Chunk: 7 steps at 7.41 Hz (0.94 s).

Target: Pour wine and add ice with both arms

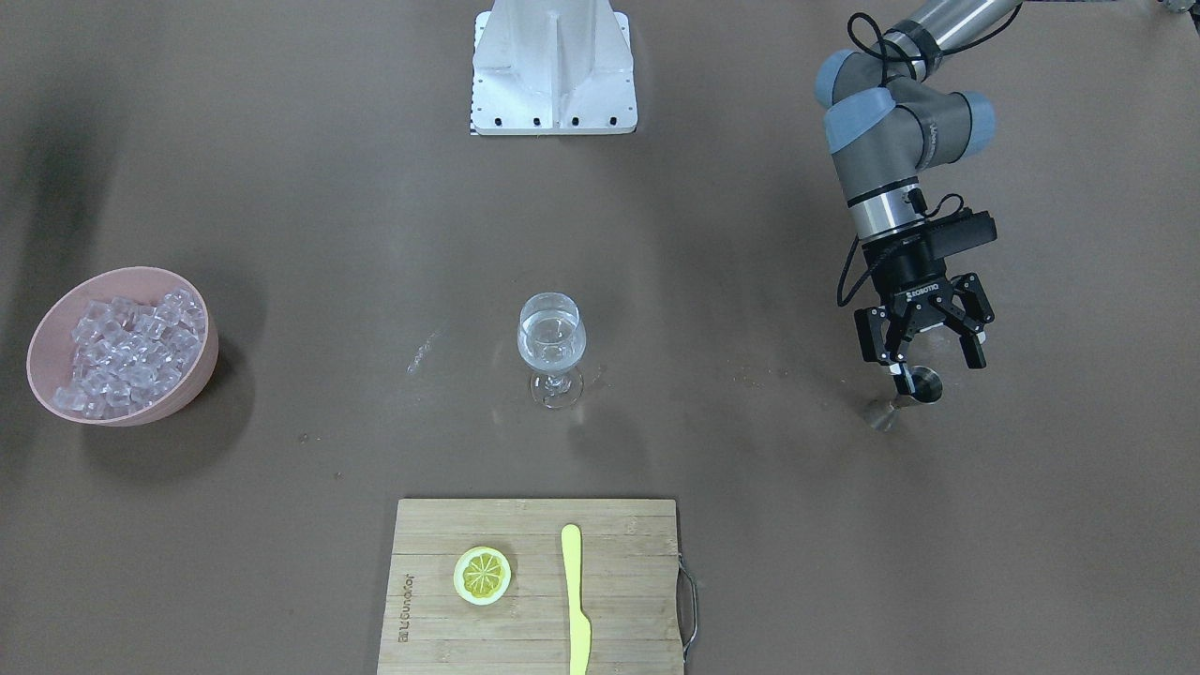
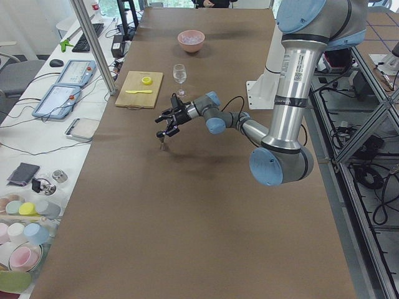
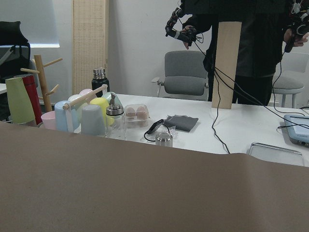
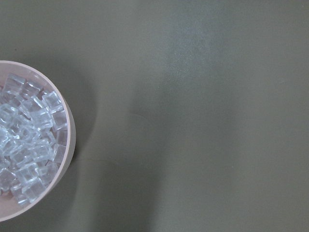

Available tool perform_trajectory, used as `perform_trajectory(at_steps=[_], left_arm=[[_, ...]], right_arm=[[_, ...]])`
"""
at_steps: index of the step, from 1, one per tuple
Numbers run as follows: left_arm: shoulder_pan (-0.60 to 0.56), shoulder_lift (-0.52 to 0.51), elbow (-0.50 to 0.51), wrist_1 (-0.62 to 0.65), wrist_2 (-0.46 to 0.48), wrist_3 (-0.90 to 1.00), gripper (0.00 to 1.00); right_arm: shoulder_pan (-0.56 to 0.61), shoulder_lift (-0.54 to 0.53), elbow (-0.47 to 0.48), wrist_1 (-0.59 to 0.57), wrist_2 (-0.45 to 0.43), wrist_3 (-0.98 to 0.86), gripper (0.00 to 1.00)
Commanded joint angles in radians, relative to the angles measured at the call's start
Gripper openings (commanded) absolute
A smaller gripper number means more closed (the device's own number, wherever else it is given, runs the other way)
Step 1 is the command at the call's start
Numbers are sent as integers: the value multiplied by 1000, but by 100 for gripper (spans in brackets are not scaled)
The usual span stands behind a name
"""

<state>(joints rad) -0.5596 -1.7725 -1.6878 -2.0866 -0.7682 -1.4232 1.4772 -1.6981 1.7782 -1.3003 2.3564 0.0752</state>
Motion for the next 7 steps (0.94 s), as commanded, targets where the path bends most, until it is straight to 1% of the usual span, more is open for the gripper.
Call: perform_trajectory(at_steps=[1,7], left_arm=[[7,-12,30,-1,3,1,98],[21,-12,77,-12,9,4,98]], right_arm=[[0,0,0,-1,0,0,100],[0,2,-8,1,0,0,100]])
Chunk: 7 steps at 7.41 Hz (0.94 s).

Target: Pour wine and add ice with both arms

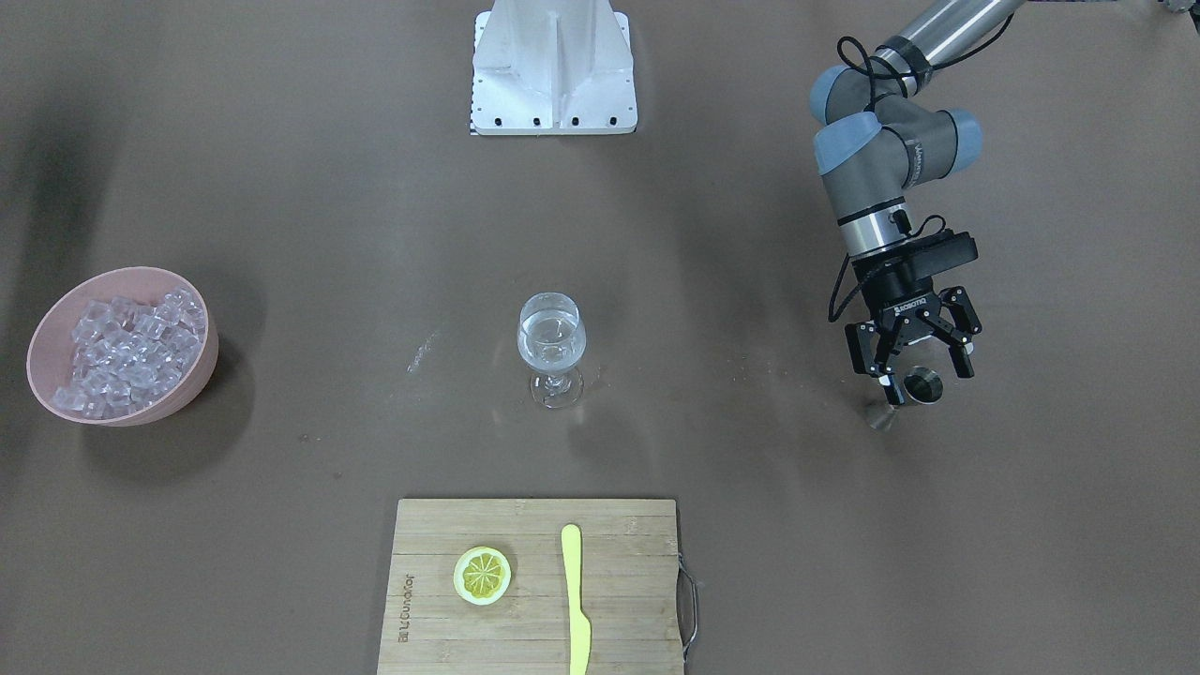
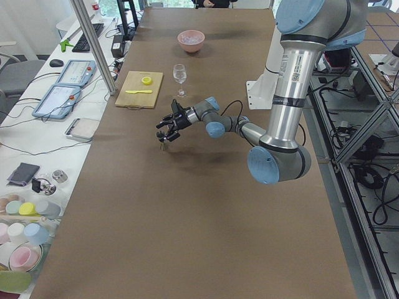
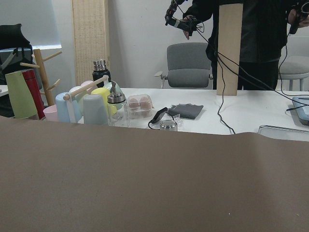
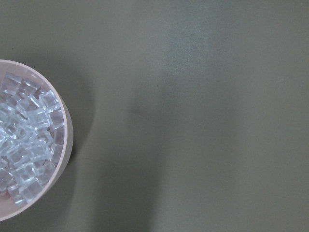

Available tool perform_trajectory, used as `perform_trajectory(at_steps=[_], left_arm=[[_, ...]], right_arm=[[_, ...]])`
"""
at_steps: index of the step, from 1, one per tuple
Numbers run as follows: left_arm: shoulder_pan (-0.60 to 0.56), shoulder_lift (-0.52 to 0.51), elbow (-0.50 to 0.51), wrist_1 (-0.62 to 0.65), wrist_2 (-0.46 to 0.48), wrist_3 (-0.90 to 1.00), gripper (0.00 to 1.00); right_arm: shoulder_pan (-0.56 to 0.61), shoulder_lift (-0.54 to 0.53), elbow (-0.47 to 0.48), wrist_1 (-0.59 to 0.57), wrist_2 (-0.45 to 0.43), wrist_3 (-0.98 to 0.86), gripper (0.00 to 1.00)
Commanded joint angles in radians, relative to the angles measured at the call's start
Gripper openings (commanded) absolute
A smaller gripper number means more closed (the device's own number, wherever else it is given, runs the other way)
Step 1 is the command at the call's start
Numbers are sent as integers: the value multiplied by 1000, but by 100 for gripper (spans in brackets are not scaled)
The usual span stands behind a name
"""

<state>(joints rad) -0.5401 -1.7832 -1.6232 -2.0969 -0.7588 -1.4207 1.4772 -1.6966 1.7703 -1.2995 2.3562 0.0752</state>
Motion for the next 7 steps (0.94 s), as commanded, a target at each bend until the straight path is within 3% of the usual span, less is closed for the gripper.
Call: perform_trajectory(at_steps=[1,3,7], left_arm=[[6,-11,34,-3,-2,2,98],[6,-16,58,-6,-5,-1,98],[11,-47,180,-139,-11,8,98]], right_arm=[[0,2,-2,0,0,0,100],[0,2,-2,0,0,0,100],[0,2,-2,0,0,0,100]])
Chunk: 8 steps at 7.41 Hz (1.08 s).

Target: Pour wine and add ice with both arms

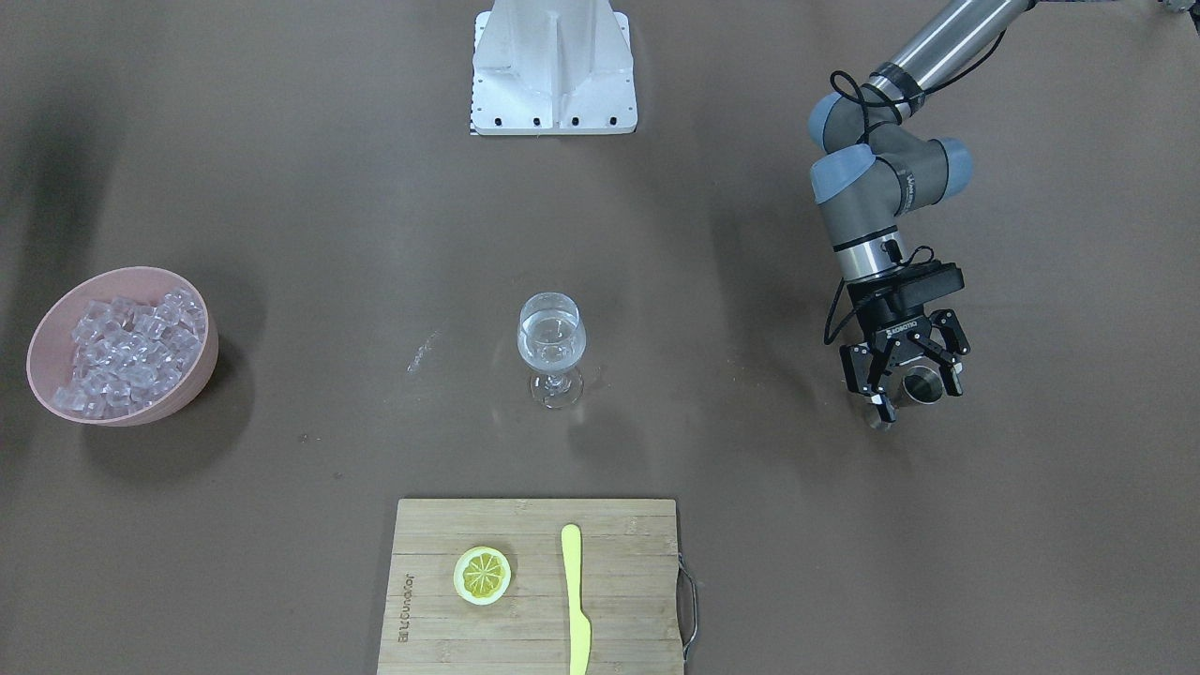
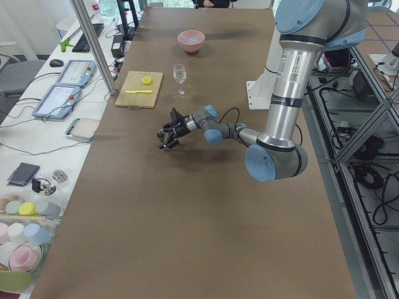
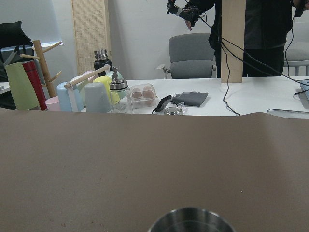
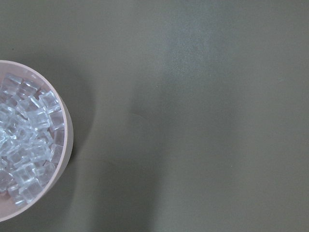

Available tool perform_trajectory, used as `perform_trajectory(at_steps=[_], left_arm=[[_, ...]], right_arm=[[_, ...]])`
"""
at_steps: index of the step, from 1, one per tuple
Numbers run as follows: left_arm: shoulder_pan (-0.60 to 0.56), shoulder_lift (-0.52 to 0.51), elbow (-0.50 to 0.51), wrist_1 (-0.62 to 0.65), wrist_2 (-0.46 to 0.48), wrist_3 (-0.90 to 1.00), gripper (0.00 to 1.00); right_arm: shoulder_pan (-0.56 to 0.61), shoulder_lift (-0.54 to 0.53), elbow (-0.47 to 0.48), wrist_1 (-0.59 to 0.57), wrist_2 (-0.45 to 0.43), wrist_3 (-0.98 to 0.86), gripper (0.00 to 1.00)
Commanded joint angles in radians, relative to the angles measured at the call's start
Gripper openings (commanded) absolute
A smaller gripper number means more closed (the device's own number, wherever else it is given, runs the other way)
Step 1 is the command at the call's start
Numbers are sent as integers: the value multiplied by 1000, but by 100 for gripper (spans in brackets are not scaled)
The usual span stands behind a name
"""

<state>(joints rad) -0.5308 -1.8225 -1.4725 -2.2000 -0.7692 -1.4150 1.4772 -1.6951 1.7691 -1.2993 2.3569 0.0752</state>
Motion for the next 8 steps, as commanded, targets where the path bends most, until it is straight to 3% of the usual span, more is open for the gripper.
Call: perform_trajectory(at_steps=[1,2,3,7,8], left_arm=[[3,-9,27,-44,-1,2,93],[3,-9,21,-44,-1,2,80],[5,-8,24,-44,-2,4,47],[6,-3,26,-46,-57,4,45],[6,-1,26,-47,-58,31,40]], right_arm=[[0,0,1,0,-1,0,100],[0,0,0,0,1,0,100],[0,0,0,0,1,0,100],[0,0,1,0,1,0,100],[0,0,1,0,1,0,100]])
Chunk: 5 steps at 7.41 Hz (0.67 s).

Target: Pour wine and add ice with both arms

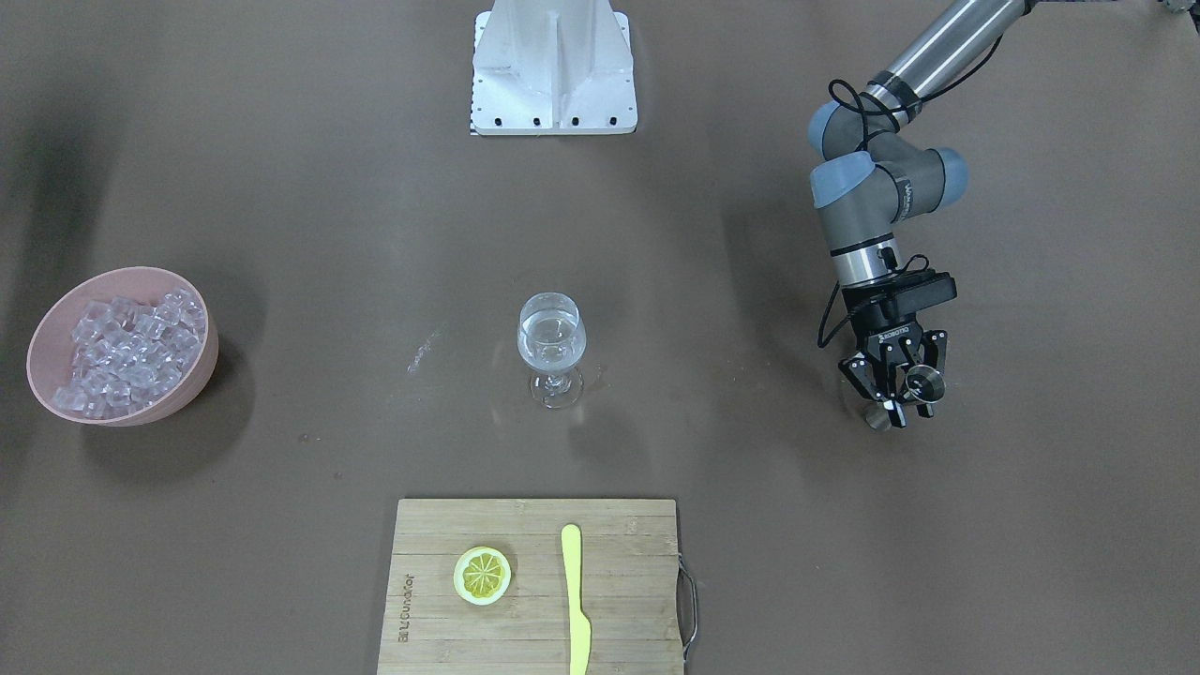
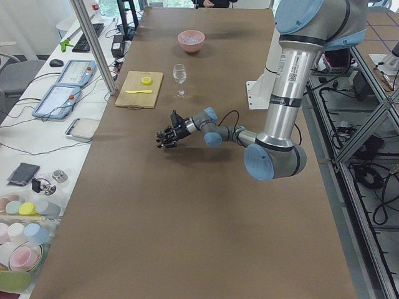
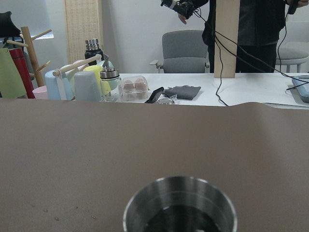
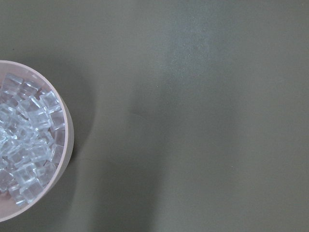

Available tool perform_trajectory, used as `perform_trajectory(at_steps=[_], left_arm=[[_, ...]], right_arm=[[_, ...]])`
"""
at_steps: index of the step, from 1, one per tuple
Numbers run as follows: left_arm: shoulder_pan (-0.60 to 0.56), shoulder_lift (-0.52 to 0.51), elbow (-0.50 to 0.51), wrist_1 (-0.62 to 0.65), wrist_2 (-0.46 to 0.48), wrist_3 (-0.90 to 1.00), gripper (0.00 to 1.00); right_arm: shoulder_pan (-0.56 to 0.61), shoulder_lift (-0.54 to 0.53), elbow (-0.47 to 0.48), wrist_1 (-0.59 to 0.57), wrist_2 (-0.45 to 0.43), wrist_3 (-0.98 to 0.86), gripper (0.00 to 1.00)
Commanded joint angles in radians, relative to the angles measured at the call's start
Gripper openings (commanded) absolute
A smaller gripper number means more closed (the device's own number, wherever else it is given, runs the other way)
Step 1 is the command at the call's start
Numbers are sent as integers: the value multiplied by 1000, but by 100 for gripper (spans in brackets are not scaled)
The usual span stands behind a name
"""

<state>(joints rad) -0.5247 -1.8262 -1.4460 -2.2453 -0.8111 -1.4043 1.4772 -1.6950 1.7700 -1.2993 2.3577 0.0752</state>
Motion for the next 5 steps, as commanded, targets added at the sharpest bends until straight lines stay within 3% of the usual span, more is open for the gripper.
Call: perform_trajectory(at_steps=[1,4,5], left_arm=[[0,2,-1,-14,-16,28,34],[0,5,-17,-30,-17,30,0],[-1,7,-34,-83,-42,81,0]], right_arm=[[0,0,-1,0,0,0,100],[0,0,-1,0,0,0,100],[0,0,0,0,0,0,100]])
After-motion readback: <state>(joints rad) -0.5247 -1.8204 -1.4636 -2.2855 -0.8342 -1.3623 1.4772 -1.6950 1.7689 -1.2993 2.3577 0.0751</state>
